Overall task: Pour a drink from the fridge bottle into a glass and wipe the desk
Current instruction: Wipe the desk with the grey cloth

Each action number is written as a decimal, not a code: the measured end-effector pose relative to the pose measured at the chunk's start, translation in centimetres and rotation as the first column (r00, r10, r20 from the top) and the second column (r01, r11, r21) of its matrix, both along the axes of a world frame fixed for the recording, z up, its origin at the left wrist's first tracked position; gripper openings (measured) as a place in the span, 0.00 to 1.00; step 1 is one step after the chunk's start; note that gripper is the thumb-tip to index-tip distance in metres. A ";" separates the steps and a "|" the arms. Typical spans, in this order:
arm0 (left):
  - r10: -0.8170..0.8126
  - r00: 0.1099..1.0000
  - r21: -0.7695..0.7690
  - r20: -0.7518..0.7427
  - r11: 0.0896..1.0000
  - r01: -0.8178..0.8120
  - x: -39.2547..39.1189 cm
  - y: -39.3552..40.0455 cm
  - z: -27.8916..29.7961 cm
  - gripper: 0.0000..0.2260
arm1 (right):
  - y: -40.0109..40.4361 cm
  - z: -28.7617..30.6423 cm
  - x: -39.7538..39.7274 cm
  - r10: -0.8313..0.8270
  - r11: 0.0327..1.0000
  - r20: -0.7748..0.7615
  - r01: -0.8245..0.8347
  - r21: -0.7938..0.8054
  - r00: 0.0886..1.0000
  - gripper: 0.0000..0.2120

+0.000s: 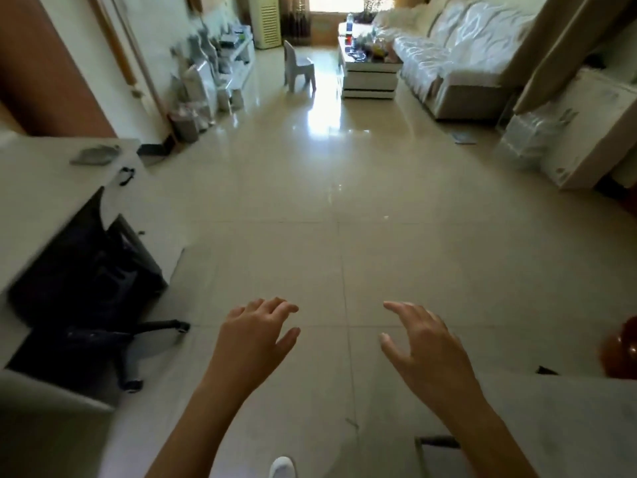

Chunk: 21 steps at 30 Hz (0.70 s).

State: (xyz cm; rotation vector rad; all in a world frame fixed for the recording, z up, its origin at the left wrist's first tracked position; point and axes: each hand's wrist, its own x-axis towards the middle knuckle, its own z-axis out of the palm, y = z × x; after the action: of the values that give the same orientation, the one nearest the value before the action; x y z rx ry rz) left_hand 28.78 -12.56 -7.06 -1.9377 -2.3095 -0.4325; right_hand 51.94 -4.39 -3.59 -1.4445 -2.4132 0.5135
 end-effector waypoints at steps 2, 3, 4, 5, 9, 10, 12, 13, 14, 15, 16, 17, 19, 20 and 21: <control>0.057 0.998 0.000 -0.003 0.998 -0.057 -3.7 -0.3 0.1 0.14 | 0.9 0.2 -4.3 0.056 0.998 0.006 -0.056 0.017 0.998 0.22; 0.081 0.997 0.002 -0.003 0.997 -0.081 -5.4 -0.6 0.2 0.13 | 1.2 0.3 -6.3 0.086 0.996 0.017 -0.086 0.026 0.996 0.22; 0.104 0.995 0.004 -0.003 0.995 -0.104 -7.2 -0.9 0.2 0.13 | 1.5 0.4 -8.3 0.114 0.993 0.025 -0.115 0.033 0.993 0.23; 0.128 0.992 0.006 -0.003 0.992 -0.128 -8.9 -1.2 0.2 0.13 | 1.8 0.5 -10.3 0.140 0.989 0.026 -0.141 0.034 0.990 0.23; 0.245 0.969 0.007 -0.006 0.969 -0.245 -15.5 -2.7 -0.1 0.14 | 2.9 0.7 -18.0 0.258 0.966 0.025 -0.258 0.024 0.966 0.22; 0.275 0.961 0.008 -0.006 0.961 -0.275 -16.9 -3.0 -0.2 0.14 | 3.2 0.7 -19.9 0.291 0.956 0.027 -0.292 0.022 0.956 0.22; 0.333 0.943 0.022 -0.006 0.943 -0.332 -19.6 -3.5 -0.5 0.15 | 4.0 0.6 -23.5 0.363 0.932 0.034 -0.363 0.014 0.931 0.22; 0.361 0.933 0.029 -0.003 0.932 -0.361 -20.9 -3.7 -0.7 0.15 | 4.5 0.6 -25.3 0.398 0.917 0.040 -0.399 0.014 0.917 0.22; 0.386 0.922 0.033 0.005 0.922 -0.386 -22.0 -3.7 -0.8 0.16 | 5.0 0.5 -27.0 0.429 0.902 0.049 -0.430 0.017 0.902 0.22; 0.407 0.913 0.037 0.010 0.913 -0.407 -23.2 -3.6 -1.0 0.17 | 5.6 0.4 -28.7 0.455 0.889 0.058 -0.457 0.021 0.888 0.21; 0.427 0.904 0.035 0.007 0.903 -0.427 -24.4 -3.3 -1.2 0.17 | 6.4 0.3 -30.4 0.476 0.878 0.063 -0.479 0.028 0.877 0.21; 0.447 0.894 0.031 -0.008 0.894 -0.447 -25.5 -2.9 -1.5 0.17 | 7.2 0.1 -32.0 0.497 0.865 0.065 -0.500 0.040 0.865 0.20; 0.482 0.875 0.017 -0.045 0.876 -0.482 -28.1 -1.6 -1.9 0.16 | 9.1 -0.3 -35.5 0.548 0.832 0.074 -0.552 0.060 0.833 0.21; 0.500 0.864 0.012 -0.052 0.866 -0.500 -29.4 -0.8 -2.1 0.15 | 10.1 -0.4 -37.2 0.570 0.816 0.086 -0.575 0.061 0.817 0.21; 0.518 0.853 0.014 -0.053 0.855 -0.518 -30.8 0.1 -2.3 0.15 | 11.3 -0.5 -39.0 0.588 0.802 0.095 -0.594 0.061 0.804 0.22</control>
State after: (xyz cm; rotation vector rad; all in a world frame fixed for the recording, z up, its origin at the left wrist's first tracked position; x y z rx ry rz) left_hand -2.02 -12.45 -9.35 -1.2136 -2.6500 -0.3126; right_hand 12.92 6.89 -4.12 -0.6450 -2.8916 0.4751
